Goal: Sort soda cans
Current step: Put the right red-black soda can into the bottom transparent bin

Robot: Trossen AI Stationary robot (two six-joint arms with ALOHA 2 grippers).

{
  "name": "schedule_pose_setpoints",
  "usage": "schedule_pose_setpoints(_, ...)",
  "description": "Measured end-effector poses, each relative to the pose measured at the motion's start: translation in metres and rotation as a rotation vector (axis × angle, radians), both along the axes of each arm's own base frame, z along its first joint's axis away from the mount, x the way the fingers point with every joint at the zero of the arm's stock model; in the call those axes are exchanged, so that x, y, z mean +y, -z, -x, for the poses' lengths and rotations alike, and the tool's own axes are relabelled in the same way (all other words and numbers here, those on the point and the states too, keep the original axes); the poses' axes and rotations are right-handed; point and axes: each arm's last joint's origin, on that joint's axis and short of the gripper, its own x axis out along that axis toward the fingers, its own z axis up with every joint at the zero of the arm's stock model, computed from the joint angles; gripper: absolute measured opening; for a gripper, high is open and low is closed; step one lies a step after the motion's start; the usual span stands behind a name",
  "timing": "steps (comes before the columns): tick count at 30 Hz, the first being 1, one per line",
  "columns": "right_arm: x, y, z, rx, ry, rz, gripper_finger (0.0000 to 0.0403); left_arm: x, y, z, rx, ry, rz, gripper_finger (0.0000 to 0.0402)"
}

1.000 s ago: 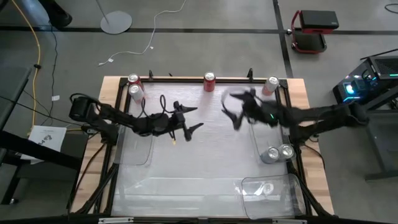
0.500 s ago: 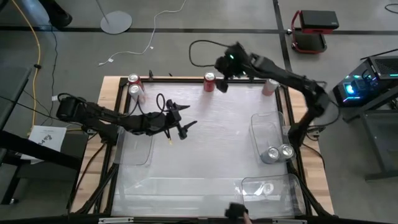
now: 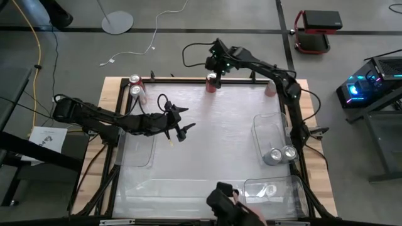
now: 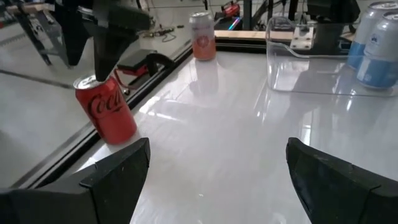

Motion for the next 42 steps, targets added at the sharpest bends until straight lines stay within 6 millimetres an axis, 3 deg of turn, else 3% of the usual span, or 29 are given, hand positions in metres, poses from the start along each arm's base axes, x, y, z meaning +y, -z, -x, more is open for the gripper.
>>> schedule_pose_setpoints(11, -0.012, 0.045, -0.008, 0.1, 0.019, -0.051, 0.0366, -0.001, 0.0, 0.0, -0.004, 0.005, 0.006, 0.0353)
schedule_pose_setpoints(15, -0.013, 0.049, -0.01, 0.097, 0.009, -0.05, 0.0354, -0.001, -0.001, 0.0, -0.011, 0.004, 0.006, 0.0353)
schedule_pose_setpoints(21, -0.013, 0.048, -0.01, 0.08, 0.0, -0.056, 0.0286, -0.001, -0.001, 0.0, -0.011, 0.005, 0.006, 0.0353)
schedule_pose_setpoints(27, -0.011, 0.044, -0.01, 0.072, 0.021, -0.057, 0.0284, -0.001, 0.0, 0.0, -0.006, 0.002, 0.012, 0.0353)
schedule_pose_setpoints(30, -0.002, 0.026, -0.009, 0.045, 0.023, -0.047, 0.0284, -0.002, 0.001, 0.0, 0.002, 0.005, 0.012, 0.0353)
schedule_pose_setpoints(34, 0.03, -0.034, 0.004, -0.032, -0.001, -0.002, 0.0284, -0.009, 0.001, 0.0, -0.001, 0.021, 0.015, 0.0353)
schedule_pose_setpoints(38, 0.078, -0.091, 0.022, -0.099, -0.021, -0.003, 0.0284, -0.017, 0.001, 0.002, 0.008, 0.0, -0.012, 0.0353)
schedule_pose_setpoints(42, 0.143, -0.143, 0.049, -0.176, -0.043, -0.018, 0.0284, -0.025, 0.001, 0.003, 0.012, -0.027, -0.039, 0.0353)
